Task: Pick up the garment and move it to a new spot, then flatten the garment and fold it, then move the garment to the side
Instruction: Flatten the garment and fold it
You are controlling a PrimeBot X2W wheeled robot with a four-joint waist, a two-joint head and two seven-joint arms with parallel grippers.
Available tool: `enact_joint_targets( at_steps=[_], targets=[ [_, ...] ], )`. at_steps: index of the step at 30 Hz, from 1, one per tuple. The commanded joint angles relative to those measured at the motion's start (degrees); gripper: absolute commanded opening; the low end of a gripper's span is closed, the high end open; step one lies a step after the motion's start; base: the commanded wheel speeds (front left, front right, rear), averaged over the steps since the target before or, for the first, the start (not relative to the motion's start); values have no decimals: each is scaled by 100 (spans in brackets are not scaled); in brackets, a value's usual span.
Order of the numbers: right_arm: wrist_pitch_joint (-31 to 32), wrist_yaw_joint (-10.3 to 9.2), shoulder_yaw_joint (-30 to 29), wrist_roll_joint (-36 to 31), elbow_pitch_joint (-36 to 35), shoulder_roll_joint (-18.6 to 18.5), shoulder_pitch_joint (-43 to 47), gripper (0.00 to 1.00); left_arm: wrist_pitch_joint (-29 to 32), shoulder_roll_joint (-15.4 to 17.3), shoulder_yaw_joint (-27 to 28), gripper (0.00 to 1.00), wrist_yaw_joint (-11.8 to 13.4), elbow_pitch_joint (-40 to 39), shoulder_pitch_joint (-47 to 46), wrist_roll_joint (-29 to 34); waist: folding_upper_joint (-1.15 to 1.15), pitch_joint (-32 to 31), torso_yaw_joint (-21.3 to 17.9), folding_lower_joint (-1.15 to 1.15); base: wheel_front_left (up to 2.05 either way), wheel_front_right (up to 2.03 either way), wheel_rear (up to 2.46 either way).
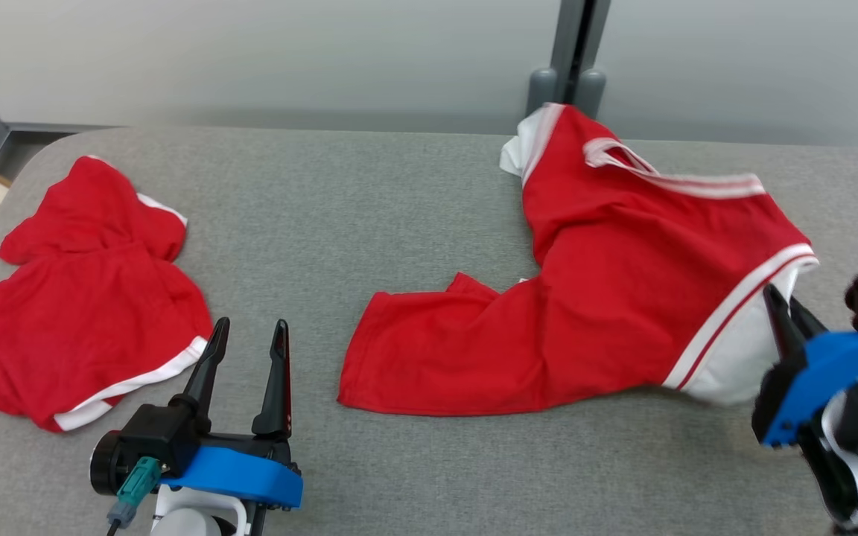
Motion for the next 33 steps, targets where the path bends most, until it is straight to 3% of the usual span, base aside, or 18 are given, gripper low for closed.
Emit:
enact_joint_targets(
  at_steps=[1,4,7,11,17,18,19,25,33],
  targets=[
    [125,3,-3,177,-324,20,260,0,-27,29,19,100,-22,-22,41,-5,0,-42,-87,0,0,0,0],
    [383,2,-15,521,-939,22,656,0,-27,50,48,100,-7,-62,40,-7,0,-1,-163,0,0,0,0],
    [509,3,-142,663,-975,23,768,0,-27,56,56,100,-7,-102,-44,-6,0,118,-195,0,0,0,0],
    [341,3,-286,426,-290,21,356,0,-27,54,46,100,-11,-140,-194,-1,0,322,-182,0,0,0,0],
    [-363,2,-640,-359,1305,17,-505,0,-27,35,-50,100,-22,-99,-369,28,0,488,-56,0,0,0,0],
    [-447,2,-697,-429,1547,20,-615,60,-27,32,-61,100,-24,-82,-383,29,0,489,-36,0,0,0,0],
    [-541,2,-807,-427,1769,18,-734,100,-27,31,-71,100,-25,-68,-399,25,0,486,-13,0,0,0,0],
    [-1058,2,-1018,-550,2327,17,-971,100,-27,67,-5,100,-28,-1,-276,6,0,321,-9,0,0,0,0],
    [-2069,2,-675,-284,1543,19,-398,100,-27,69,190,100,52,11,5,-36,0,-94,-260,0,0,0,0]
  ],
)
